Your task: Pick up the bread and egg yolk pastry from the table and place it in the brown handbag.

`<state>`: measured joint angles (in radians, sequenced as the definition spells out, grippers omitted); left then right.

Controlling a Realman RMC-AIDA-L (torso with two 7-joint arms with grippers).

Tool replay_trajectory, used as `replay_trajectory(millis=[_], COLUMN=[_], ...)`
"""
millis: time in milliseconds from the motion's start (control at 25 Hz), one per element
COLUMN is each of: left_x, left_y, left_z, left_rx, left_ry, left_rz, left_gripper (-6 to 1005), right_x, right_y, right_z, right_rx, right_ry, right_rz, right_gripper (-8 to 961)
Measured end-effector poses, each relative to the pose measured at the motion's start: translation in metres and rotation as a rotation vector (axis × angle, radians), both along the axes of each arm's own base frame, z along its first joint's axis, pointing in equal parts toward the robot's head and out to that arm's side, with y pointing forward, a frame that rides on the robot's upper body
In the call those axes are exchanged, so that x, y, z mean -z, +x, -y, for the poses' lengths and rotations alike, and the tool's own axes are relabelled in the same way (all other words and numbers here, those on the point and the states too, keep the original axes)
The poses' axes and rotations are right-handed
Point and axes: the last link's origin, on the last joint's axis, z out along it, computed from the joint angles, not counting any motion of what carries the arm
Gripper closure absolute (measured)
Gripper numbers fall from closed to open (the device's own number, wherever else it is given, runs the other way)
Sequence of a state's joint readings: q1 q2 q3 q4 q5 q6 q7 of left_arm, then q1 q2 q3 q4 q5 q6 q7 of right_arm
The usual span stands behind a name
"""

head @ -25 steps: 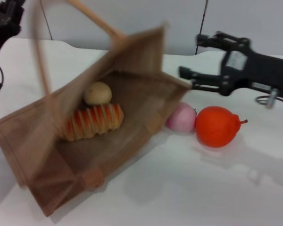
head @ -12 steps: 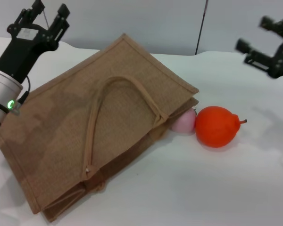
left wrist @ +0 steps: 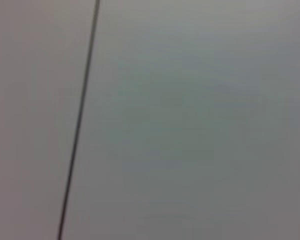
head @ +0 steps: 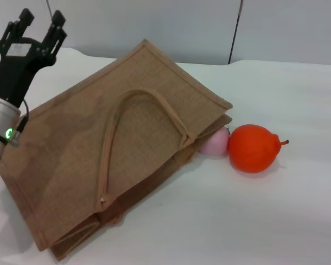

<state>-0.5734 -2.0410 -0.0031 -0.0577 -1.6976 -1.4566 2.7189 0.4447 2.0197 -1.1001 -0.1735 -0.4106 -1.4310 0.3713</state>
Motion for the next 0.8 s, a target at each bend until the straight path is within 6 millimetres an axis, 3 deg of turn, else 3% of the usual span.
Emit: replay_trajectory(millis=[800], left_x=[-0.002], left_y=[0.001], left_z=[0.016], left_rx=[0.032], left_ry=[0.052], left_rz=[0.074], left_gripper=[286], right_x=[-0.001], right_y=[-0.002], right_z=[0.001], right_rx=[-0.015], right_ry=[0.023], right_rz=[-0.004], right_gripper=[96])
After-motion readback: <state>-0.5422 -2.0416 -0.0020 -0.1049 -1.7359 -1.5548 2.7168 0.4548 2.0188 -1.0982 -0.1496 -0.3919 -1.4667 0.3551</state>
